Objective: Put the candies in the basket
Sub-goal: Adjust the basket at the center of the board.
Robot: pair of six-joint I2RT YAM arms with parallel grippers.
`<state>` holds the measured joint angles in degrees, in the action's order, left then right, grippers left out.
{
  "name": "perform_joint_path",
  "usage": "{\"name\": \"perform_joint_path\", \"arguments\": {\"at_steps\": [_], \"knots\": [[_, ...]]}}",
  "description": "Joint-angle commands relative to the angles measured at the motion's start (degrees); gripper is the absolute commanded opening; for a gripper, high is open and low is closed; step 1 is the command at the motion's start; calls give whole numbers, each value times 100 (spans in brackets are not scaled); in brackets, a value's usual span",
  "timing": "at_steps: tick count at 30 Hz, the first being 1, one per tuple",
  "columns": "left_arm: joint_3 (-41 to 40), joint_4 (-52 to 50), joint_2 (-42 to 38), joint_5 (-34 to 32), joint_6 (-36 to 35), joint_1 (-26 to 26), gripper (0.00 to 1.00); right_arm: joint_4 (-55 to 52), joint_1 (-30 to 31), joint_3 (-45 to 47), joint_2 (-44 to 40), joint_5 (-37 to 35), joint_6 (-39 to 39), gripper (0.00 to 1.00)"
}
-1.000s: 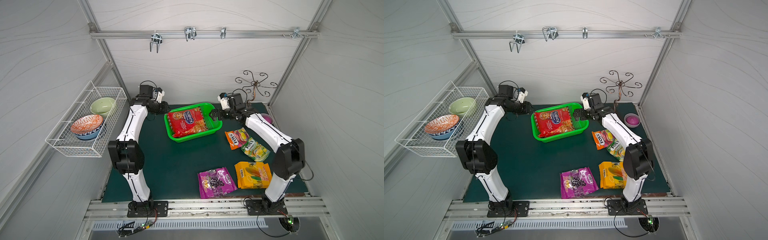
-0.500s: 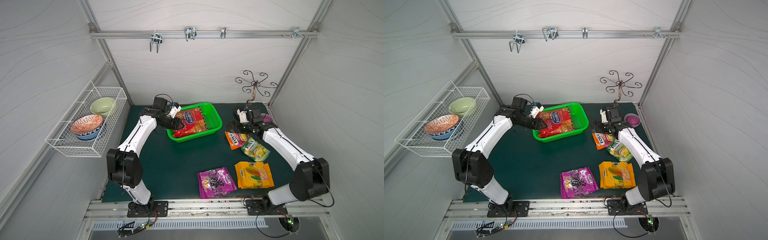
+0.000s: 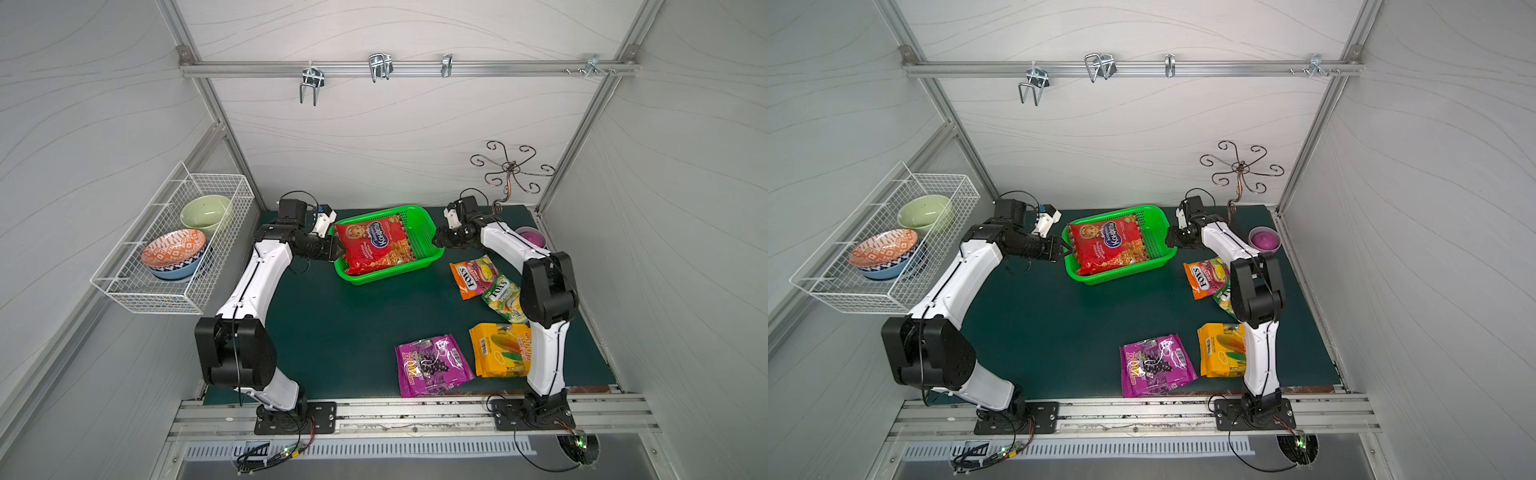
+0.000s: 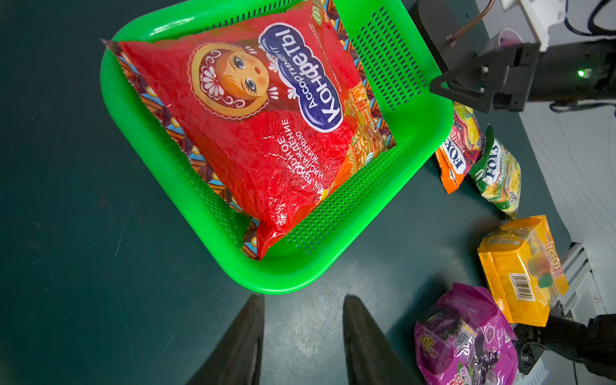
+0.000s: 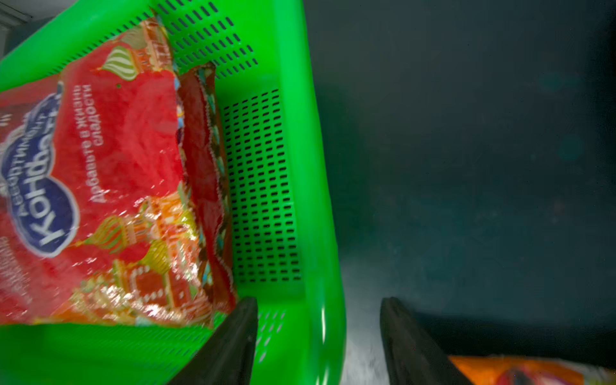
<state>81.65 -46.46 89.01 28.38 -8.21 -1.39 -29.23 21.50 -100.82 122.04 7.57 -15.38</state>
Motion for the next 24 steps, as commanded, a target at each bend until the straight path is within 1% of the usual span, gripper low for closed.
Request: {"name": "perform_joint_path", "arguments": {"at_steps": [1, 5, 8, 12, 14, 15, 17, 19, 21, 22, 24], "knots": [[-54, 145, -113, -81, -190, -12, 42, -487, 206, -270, 157, -295, -27, 56], [-12, 138, -67, -78, -190, -11, 42, -701, 502, 336, -252, -917, -206, 55], [71, 87, 6, -61, -194, -11, 42, -813, 762, 1124, -790, -1182, -435, 53], [158, 40, 135, -32, -190, -11, 42, -870, 1121, 2100, -1540, -1075, -787, 49], [209, 1, 213, 7, -173, -11, 42, -908, 1321, 2434, -1873, -982, -1024, 49], [250, -20, 242, 29, -164, -11, 42, -908, 1438, 2589, -2045, -923, -1194, 50], [324, -55, 304, 59, -140, -15, 42, -927, 1648, 2753, -2306, -877, -1396, 59], [397, -114, 360, 100, -133, -13, 42, -1107, 1741, 2749, -2506, -1038, -1497, 65], [471, -184, 396, 122, -147, -12, 42, -1254, 1681, 2749, -2772, -1315, -1484, 70], [496, -200, 389, 139, -155, -12, 42, -1276, 1611, 2761, -2894, -1426, -1397, 71], [578, -236, 384, 56, -43, -19, 45, -1284, 1350, 2807, -3221, -1559, -1144, 76]]}}
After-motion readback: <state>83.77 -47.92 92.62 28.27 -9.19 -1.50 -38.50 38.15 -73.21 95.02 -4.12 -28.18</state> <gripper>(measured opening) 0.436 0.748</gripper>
